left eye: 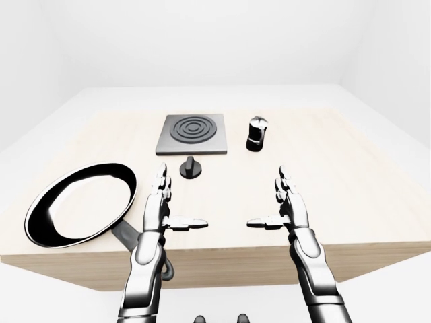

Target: Turn on the stove.

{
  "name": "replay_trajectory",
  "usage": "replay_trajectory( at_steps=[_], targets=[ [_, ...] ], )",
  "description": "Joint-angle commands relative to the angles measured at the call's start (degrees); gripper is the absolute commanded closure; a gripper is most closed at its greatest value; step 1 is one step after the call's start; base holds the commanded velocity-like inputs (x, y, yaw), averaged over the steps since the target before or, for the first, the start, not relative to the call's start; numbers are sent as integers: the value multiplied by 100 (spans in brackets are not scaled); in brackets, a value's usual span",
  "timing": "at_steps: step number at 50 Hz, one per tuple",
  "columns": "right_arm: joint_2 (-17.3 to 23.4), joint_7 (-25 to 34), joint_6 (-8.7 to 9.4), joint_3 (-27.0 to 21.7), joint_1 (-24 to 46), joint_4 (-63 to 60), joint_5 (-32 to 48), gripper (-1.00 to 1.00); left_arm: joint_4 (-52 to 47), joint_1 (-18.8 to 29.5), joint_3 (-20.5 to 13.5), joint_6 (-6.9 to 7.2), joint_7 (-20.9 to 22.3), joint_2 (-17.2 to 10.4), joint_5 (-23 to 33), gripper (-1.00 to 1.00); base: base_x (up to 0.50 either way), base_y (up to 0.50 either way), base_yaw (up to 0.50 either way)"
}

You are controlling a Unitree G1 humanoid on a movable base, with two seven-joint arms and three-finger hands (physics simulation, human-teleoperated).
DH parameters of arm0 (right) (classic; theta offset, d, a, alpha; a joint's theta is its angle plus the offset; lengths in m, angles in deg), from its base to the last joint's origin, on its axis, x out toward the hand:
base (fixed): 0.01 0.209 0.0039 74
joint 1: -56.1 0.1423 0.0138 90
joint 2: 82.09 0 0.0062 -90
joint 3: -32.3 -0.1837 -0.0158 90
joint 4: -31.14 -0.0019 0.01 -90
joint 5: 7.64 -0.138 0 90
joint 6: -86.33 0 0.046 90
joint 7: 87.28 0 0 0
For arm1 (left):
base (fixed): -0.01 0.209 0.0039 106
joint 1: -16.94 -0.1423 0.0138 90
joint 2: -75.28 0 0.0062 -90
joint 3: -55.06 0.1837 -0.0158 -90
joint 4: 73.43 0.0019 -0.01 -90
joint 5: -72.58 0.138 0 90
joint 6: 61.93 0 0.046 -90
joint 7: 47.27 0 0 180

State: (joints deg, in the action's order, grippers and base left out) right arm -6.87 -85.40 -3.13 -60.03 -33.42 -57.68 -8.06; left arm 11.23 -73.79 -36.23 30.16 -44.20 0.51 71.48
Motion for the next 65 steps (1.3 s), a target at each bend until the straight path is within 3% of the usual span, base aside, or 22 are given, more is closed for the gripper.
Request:
replay_trajectory(
  at_steps=[1,10,11,20,30,33,39,44,48,65],
  targets=[
    [0,-3,-6,2,4,19,4,-100,-69,-21,16,66,8,7,2,-100,19,0,0],
    [6,0,-39,-4,23,73,7,-100,-21,-1,14,45,13,7,-1,-100,18,0,0],
    [4,0,-18,0,14,40,8,-100,-78,6,13,110,10,2,-3,-100,18,0,0],
    [2,2,-22,4,7,35,11,-100,23,3,16,7,20,7,0,-100,19,0,0],
    [7,13,-50,-4,9,66,7,-100,-104,-29,40,120,8,14,21,-100,19,0,0],
    [6,12,-41,-4,2,52,7,-100,-47,-40,65,69,3,24,48,-100,18,0,0],
    [5,8,-45,-4,11,65,8,-100,-121,-46,47,134,14,15,30,-100,19,0,0],
    [1,1,-11,3,-8,15,12,-100,-53,-23,61,101,14,24,34,-100,19,0,0],
    [0,-5,-3,1,6,24,12,-100,-131,-5,44,199,28,7,11,-100,18,0,0],
    [-4,-1,-4,20,-10,4,34,-100,62,8,39,75,52,12,3,-100,9,0,0]
  ],
)
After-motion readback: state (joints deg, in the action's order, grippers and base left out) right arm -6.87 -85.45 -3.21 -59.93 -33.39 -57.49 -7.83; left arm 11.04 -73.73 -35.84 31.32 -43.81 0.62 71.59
